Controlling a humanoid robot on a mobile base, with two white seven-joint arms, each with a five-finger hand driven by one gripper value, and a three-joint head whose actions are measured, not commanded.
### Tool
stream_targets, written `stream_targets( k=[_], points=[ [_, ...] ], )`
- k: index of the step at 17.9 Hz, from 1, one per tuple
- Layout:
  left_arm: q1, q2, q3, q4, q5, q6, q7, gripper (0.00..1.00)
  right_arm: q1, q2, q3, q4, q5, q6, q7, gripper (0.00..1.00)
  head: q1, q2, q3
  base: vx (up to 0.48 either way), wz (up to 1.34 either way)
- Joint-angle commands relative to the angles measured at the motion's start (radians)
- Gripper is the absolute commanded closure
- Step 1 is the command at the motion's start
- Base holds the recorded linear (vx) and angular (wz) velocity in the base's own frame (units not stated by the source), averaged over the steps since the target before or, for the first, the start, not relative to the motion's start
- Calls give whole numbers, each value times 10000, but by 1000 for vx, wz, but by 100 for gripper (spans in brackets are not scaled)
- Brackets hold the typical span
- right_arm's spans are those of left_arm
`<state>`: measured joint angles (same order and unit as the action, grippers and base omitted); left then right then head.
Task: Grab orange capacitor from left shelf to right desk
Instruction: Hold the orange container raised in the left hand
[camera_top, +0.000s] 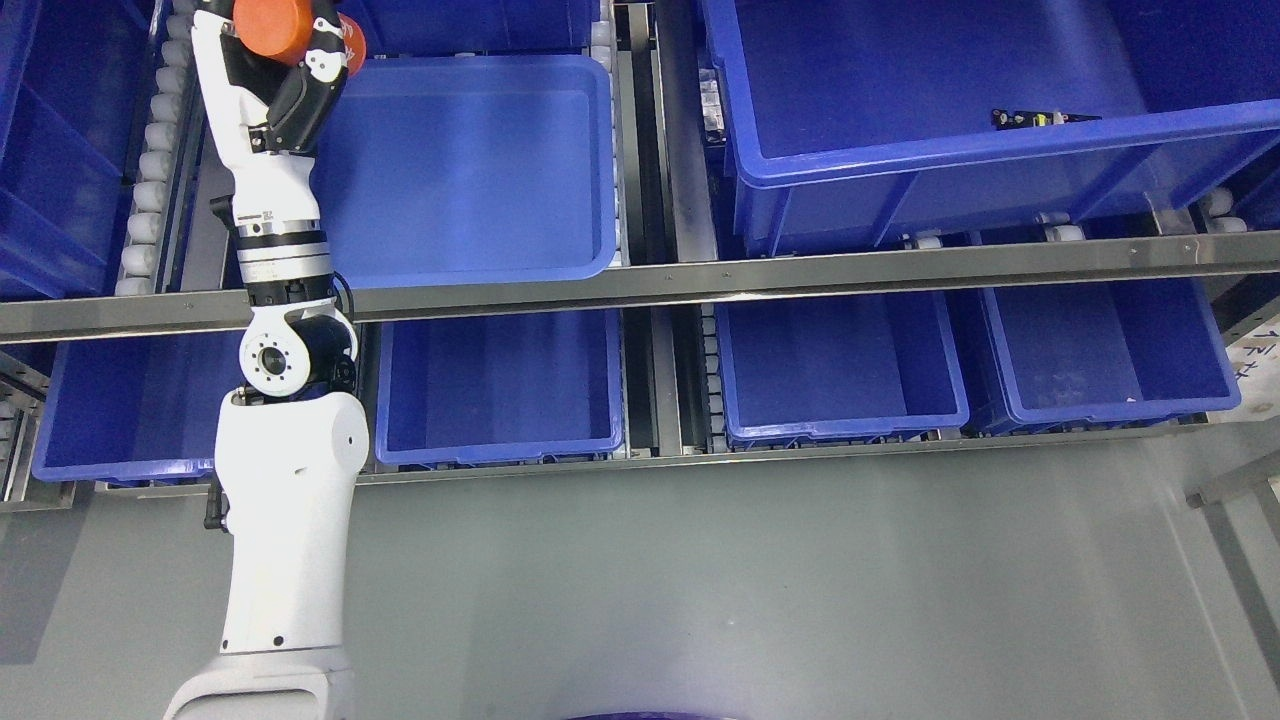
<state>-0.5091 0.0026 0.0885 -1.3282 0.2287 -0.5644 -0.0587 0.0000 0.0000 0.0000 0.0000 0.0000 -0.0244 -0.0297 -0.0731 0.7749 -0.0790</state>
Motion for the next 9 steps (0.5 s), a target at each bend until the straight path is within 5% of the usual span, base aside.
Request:
stream_targets(
  k=[1,9],
  points=[
    [136,148,173,-677,14,30,4,100,200,-175,-123,-175,46,-1,6,0,0,0,0,0,0],
    [183,148,189,-738,14,30,4,100,200,-175,-123,-175,46,-1,6,0,0,0,0,0,0]
  ],
)
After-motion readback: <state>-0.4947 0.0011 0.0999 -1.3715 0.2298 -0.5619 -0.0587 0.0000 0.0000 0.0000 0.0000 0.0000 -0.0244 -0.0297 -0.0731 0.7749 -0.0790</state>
